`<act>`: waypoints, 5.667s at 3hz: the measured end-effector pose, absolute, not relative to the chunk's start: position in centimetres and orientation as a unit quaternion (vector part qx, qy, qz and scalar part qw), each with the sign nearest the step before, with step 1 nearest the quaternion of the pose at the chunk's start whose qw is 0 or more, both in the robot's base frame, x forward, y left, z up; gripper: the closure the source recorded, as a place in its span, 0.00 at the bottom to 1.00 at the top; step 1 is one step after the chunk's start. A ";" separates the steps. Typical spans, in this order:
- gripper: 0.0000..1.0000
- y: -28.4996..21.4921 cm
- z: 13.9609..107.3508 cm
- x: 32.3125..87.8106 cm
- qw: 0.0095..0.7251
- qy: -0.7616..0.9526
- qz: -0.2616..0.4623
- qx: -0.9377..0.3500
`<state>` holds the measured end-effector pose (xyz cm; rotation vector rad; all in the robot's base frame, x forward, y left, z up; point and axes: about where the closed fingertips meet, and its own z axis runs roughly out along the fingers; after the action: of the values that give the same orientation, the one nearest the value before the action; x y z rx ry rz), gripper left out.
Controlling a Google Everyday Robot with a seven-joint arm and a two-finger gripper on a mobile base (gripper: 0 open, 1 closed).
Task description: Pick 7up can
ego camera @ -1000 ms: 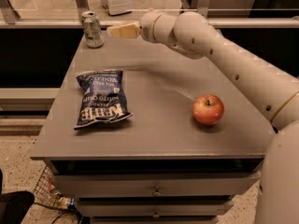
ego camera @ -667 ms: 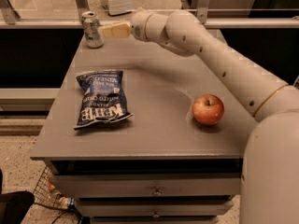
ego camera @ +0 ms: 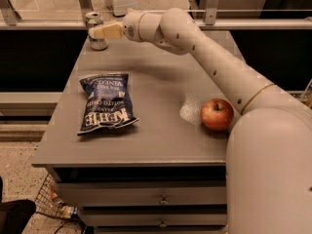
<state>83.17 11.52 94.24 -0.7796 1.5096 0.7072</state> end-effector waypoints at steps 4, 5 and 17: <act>0.00 13.9 93.0 86.7 0.580 0.675 0.296 -0.347; 0.00 13.5 91.9 88.3 0.564 0.699 0.284 -0.336; 1.00 22.2 89.1 88.5 0.512 0.685 0.331 -0.399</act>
Offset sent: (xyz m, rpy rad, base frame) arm 0.0017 0.0173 -0.0073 -0.0018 0.0186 0.0337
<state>88.49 22.22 89.12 -0.9598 1.6493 0.7958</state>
